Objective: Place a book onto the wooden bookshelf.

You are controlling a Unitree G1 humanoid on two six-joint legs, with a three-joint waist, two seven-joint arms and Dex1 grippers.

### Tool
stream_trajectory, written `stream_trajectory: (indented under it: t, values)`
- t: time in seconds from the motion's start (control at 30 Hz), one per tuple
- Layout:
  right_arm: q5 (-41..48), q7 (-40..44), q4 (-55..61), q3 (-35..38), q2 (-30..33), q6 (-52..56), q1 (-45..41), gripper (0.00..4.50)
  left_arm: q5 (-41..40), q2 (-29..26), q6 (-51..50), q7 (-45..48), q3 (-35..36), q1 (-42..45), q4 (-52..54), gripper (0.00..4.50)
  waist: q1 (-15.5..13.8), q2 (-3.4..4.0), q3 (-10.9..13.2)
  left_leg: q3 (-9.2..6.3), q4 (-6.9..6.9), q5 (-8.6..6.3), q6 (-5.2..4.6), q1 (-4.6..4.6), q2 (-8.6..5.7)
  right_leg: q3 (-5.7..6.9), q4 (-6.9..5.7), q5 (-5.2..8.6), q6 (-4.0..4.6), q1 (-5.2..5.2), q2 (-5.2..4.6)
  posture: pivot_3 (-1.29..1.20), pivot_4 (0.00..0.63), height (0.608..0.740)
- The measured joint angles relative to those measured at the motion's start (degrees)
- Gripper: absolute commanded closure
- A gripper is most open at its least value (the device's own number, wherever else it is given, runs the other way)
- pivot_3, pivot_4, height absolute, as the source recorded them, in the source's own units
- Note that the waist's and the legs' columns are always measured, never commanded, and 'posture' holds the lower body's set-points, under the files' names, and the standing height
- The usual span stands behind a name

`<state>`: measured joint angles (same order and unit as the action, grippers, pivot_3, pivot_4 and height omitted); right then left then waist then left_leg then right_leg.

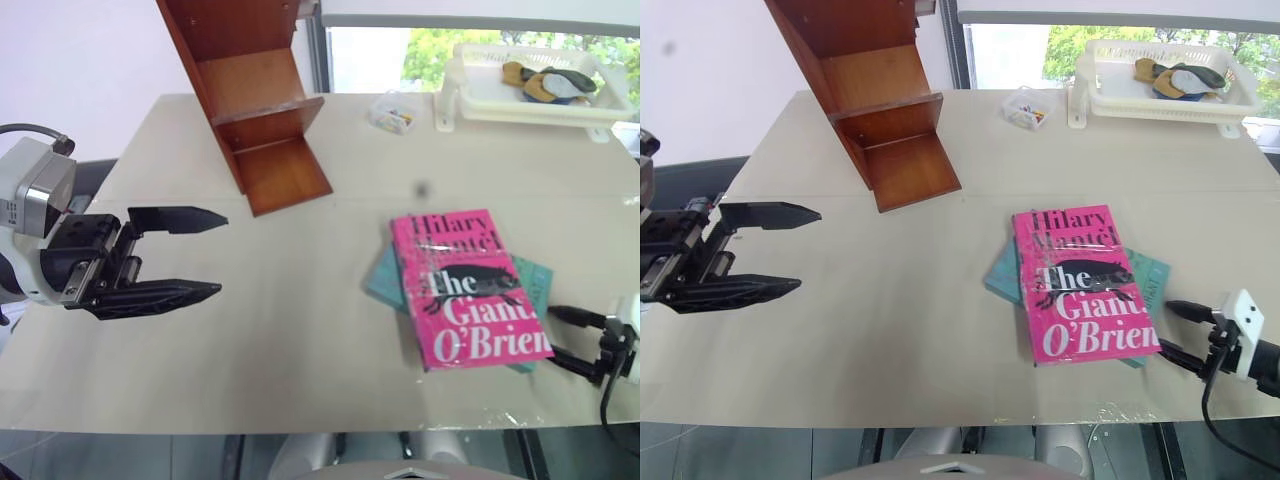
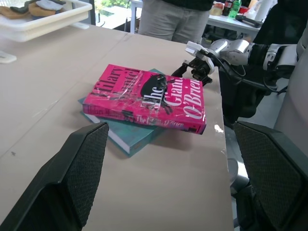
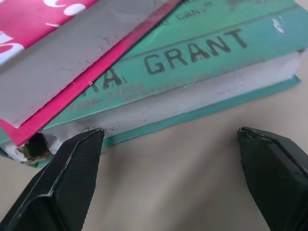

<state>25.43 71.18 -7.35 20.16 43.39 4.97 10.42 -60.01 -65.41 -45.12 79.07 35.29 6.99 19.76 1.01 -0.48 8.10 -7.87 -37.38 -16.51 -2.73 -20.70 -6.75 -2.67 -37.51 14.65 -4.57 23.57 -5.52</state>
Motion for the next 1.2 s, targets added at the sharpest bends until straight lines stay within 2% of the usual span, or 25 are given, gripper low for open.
stream_trajectory:
  t: [0.33, 0.57, 0.7, 0.83, 0.97, 1.07, 1.2]
  values:
    - [-0.1, -5.5, 0.8, -4.2, -4.5, 1.4, -6.1, 0.00, 0.2, 0.0, 0.4, 0.0, 0.0, 0.2, 0.0, 0.06, -0.3, 0.05, 0.0, -0.01, 0.00, 0.00, 0.01, -0.04, 0.00, 0.02, 0.01, -0.01, 0.01, 0.04, 0.01, 0.00, 0.150, 0.740]
    - [-0.2, -5.9, 0.8, -5.2, -4.5, 1.3, -6.9, 0.00, 0.3, 0.0, 0.6, 0.0, -0.4, 1.2, -0.1, 0.06, -0.3, 0.07, 0.1, -0.01, 0.00, 0.00, 0.01, -0.05, 0.00, 0.02, 0.03, -0.01, 0.01, 0.05, 0.01, 0.00, 0.150, 0.740]
    - [-0.2, -4.7, -1.1, -3.3, -0.4, 0.9, -5.6, 0.00, 0.3, 0.0, 0.6, 0.1, -0.4, 1.1, -0.1, 0.06, -0.5, 0.11, 0.1, -0.01, 0.00, 0.00, 0.01, -0.07, -0.01, 0.04, 0.08, -0.01, 0.01, 0.04, 0.01, 0.00, 0.150, 0.740]
    - [1.6, -1.3, -1.4, 1.9, 5.0, 0.9, -4.0, 0.00, 0.6, 0.0, 0.6, 0.1, -0.4, 1.1, -0.2, 0.06, -0.5, 0.16, 0.1, -0.02, 0.02, 0.00, 0.01, -0.07, 0.01, 0.05, 0.09, -0.01, 0.01, 0.04, 0.02, 0.00, 0.150, 0.740]
    - [2.7, 3.9, 2.5, 3.3, 10.9, 3.3, 1.3, 0.00, 0.9, 0.0, 0.7, 0.6, -0.4, 1.2, -0.5, 0.06, -0.4, 0.20, 0.2, -0.01, 0.04, 0.00, 0.01, -0.09, 0.02, 0.04, 0.12, 0.00, 0.01, 0.04, 0.02, 0.00, 0.150, 0.740]
    - [3.4, 5.4, 6.6, 3.4, 12.0, 5.1, 2.8, 0.00, 1.2, 0.0, 0.9, 0.7, -0.4, 1.4, -0.7, 0.06, -0.2, 0.13, 0.2, -0.01, 0.03, 0.00, 0.01, -0.08, 0.03, 0.03, 0.13, -0.01, 0.00, 0.03, 0.02, 0.00, 0.150, 0.740]
    - [3.7, 3.8, 10.5, 2.2, 9.7, 5.1, 0.9, 0.00, 1.4, 0.0, 1.2, 0.7, -0.7, 1.7, -0.7, 0.06, -0.3, 0.09, 0.2, -0.01, 0.02, 0.00, 0.01, -0.08, 0.03, 0.04, 0.12, -0.01, 0.00, 0.03, 0.01, 0.00, 0.150, 0.740]
